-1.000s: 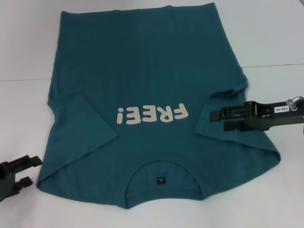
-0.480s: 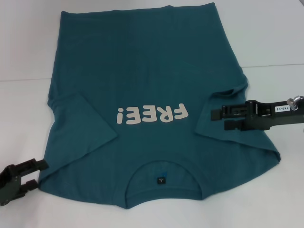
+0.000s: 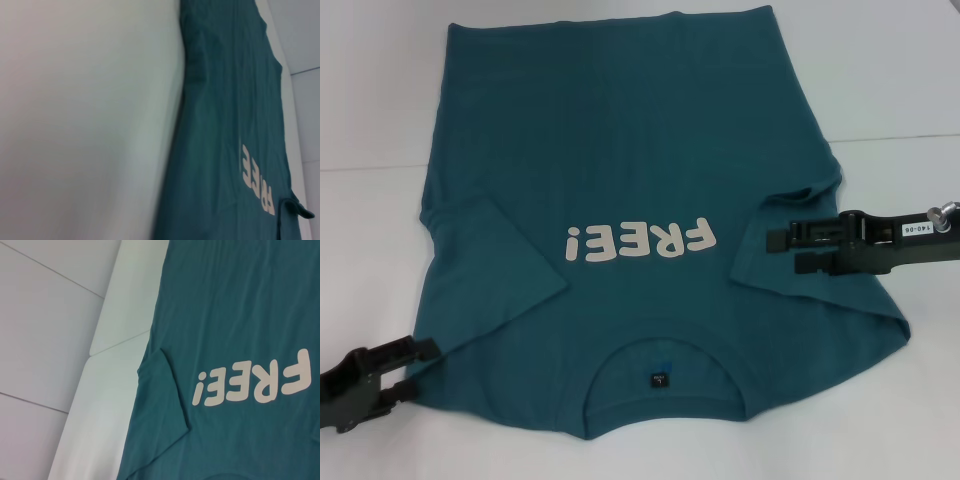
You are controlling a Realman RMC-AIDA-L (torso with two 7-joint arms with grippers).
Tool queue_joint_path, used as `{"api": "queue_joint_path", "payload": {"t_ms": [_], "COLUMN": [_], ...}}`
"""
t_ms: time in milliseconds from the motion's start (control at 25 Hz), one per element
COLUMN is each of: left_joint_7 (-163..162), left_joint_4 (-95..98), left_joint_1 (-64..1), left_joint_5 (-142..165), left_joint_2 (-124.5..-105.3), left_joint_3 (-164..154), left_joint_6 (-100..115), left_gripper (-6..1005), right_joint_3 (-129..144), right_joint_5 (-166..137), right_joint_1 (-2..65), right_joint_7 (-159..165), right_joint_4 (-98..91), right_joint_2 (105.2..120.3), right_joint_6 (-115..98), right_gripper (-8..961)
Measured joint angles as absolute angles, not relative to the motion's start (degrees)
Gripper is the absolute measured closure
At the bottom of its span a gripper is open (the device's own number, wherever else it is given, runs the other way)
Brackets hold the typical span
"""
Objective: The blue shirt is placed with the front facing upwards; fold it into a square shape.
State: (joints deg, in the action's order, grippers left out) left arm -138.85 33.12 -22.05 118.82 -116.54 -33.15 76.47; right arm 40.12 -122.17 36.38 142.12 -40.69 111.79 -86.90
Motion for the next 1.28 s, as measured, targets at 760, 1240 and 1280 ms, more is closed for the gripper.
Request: {"api": "queue_joint_path", "payload": {"t_ms": [760, 1240, 1280], "left_joint_7": [-138.5, -138.0, -138.0], "left_joint_4": [35.0, 34.2, 34.2], "left_joint_1": [-21.2, -21.7, -21.7], "left_joint_5": [118.7, 118.8, 118.8], "left_joint_2": [-116.33, -116.57, -116.58], "left_joint_3": [-31.8, -33.3, -33.6], "left_joint_6": [75.1, 71.7, 71.9], "left_gripper": [218, 218, 218], "right_joint_3": [39.9, 39.3, 39.3], "right_joint_5": [-122.2, -122.2, -122.2], "right_joint_1": [36.3, 36.3, 36.3], "right_joint_7": [142.1, 141.5, 141.5], "right_joint_4": [-40.6, -39.4, -39.4], "right_joint_2": [111.70, 111.44, 111.44], "right_joint_6": [-86.6, -86.6, -86.6], "right_gripper": [121, 119, 119]}}
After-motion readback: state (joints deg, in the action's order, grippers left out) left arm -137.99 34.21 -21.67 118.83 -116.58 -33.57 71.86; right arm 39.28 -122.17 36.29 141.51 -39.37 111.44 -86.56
